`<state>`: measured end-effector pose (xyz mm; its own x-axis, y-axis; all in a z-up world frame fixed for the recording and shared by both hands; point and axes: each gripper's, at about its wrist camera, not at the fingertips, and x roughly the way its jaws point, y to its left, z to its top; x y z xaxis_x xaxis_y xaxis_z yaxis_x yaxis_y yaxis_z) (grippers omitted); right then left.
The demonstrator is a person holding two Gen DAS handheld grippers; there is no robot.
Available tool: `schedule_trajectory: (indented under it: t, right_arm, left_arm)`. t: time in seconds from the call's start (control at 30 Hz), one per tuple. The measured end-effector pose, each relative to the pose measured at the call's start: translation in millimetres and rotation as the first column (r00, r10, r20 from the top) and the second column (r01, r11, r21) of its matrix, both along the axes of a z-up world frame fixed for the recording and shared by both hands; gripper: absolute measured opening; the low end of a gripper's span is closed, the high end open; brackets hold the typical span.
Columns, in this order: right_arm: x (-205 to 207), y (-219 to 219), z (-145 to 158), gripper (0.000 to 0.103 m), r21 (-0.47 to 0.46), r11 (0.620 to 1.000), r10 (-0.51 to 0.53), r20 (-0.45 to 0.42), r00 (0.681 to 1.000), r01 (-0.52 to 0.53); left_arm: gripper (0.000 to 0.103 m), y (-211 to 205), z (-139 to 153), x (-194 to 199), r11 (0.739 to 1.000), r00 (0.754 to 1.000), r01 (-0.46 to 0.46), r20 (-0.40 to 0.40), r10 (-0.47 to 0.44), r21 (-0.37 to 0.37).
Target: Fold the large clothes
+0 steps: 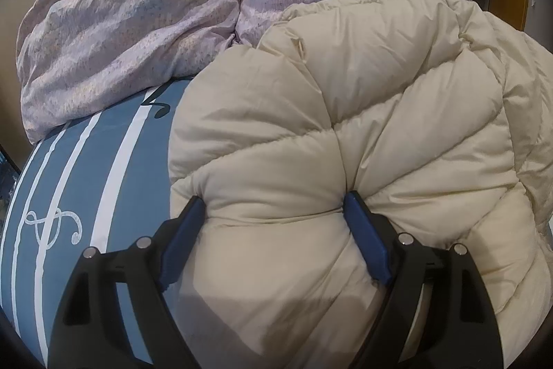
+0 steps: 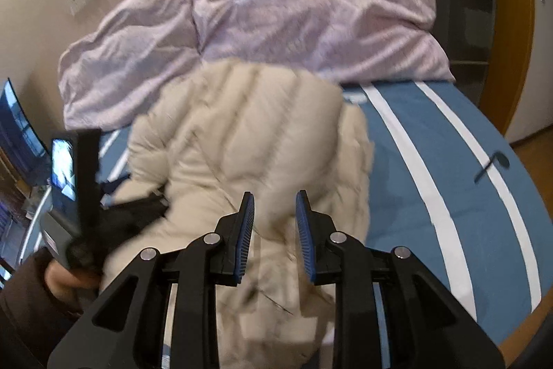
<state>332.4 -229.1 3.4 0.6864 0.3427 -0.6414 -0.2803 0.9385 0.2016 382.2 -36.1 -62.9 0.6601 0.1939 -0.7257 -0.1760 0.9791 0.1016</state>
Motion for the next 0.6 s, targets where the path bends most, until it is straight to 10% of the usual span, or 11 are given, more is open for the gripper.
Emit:
schedule_trajectory:
  t: [0.6]
  right_arm:
    - [60, 14, -39, 0.025, -0.054, 0.995, -0.084, -0.091, 0.992, 0.079]
  left_arm:
    - [0.082, 0, -2, -2, 1.000, 1.000, -0.007, 0.005, 0.007, -0.023]
